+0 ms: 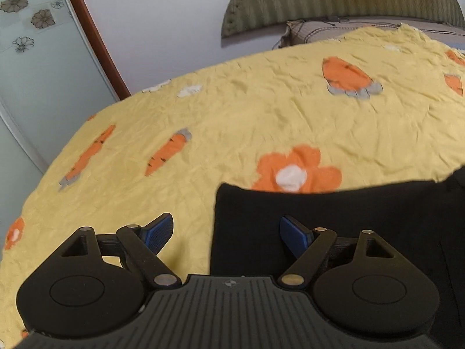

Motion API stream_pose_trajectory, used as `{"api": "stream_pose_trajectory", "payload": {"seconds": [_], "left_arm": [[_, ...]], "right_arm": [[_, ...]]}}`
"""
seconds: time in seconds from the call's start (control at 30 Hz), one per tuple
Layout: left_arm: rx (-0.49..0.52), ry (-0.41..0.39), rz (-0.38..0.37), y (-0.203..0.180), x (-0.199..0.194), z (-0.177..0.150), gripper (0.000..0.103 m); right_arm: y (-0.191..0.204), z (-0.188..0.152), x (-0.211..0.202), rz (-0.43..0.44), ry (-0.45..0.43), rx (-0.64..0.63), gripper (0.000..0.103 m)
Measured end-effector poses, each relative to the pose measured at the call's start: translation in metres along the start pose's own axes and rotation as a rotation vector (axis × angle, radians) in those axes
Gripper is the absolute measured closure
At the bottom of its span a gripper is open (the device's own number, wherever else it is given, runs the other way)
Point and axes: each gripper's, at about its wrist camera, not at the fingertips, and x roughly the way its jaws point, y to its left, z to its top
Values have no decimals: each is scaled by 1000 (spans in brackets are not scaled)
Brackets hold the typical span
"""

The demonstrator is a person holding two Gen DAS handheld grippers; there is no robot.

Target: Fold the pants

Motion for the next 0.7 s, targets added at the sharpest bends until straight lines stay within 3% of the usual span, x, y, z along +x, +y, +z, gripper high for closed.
{"api": "stream_pose_trajectory", "payload": {"seconds": [0.13, 0.27, 0.33, 0.47, 0.7], "left_arm": [[-24, -13, -17, -1, 2, -7, 19], [-53, 5, -51, 3, 2, -7, 19], [-64, -3, -100, 7, -8, -9, 20], [-70, -15, -192, 11, -28, -23, 19], [-61, -40, -346, -6, -58, -51, 19]], "right_arm": [[9, 0, -8, -83, -54, -95, 91], [-1, -1, -3, -96, -12, -68, 90], [2, -6, -23, -103, -60, -54, 84], [22, -23, -72, -244, -180, -157, 84], [41, -72, -113, -171, -149, -172, 83]]}}
